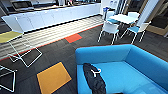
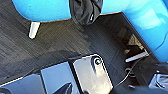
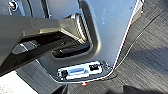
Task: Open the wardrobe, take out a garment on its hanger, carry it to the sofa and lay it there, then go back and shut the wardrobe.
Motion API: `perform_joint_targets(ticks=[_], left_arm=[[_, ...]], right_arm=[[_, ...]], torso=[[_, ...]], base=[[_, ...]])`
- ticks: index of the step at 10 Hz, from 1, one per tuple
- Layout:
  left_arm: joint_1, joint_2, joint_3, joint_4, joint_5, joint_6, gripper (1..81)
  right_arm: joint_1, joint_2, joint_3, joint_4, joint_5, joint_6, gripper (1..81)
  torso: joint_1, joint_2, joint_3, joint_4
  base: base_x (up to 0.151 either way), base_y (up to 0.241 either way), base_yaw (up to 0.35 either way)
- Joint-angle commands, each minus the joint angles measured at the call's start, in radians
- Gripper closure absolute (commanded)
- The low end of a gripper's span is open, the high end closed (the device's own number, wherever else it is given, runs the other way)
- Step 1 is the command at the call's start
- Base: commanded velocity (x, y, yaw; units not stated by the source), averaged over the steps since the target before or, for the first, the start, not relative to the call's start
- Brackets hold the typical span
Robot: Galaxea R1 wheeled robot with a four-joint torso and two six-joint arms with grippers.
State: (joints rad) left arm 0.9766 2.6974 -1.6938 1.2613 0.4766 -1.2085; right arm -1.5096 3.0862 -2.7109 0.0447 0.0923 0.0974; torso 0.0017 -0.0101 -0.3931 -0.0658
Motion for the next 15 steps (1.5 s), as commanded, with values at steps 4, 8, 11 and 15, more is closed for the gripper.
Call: perform_joint_targets(ticks=[4,8,11,15], left_arm=[[-0.043,0.001,0.026,0.007,0.030,0.010,1.0],[0.024,-0.004,-0.014,0.009,0.030,0.017,1.0],[0.135,0.010,-0.170,0.007,-0.018,0.035,1.0],[0.222,0.016,-0.308,0.007,-0.153,0.035,1.0]], right_arm=[[-0.010,0.008,0.008,-0.005,-0.075,-0.002,1.0],[-0.012,0.008,0.008,-0.002,-0.074,-0.002,1.0],[-0.012,0.008,0.008,-0.003,-0.075,-0.002,1.0],[-0.013,0.008,0.008,-0.005,-0.075,-0.002,1.0]], torso=[[0.000,0.000,0.000,0.000],[-0.002,-0.001,0.000,0.000],[-0.002,-0.001,0.040,0.000],[-0.002,-0.001,0.094,0.000]], base=[[-0.058,0.000,0.000],[0.000,0.000,0.000],[0.000,0.000,0.000],[0.000,0.000,0.000]])
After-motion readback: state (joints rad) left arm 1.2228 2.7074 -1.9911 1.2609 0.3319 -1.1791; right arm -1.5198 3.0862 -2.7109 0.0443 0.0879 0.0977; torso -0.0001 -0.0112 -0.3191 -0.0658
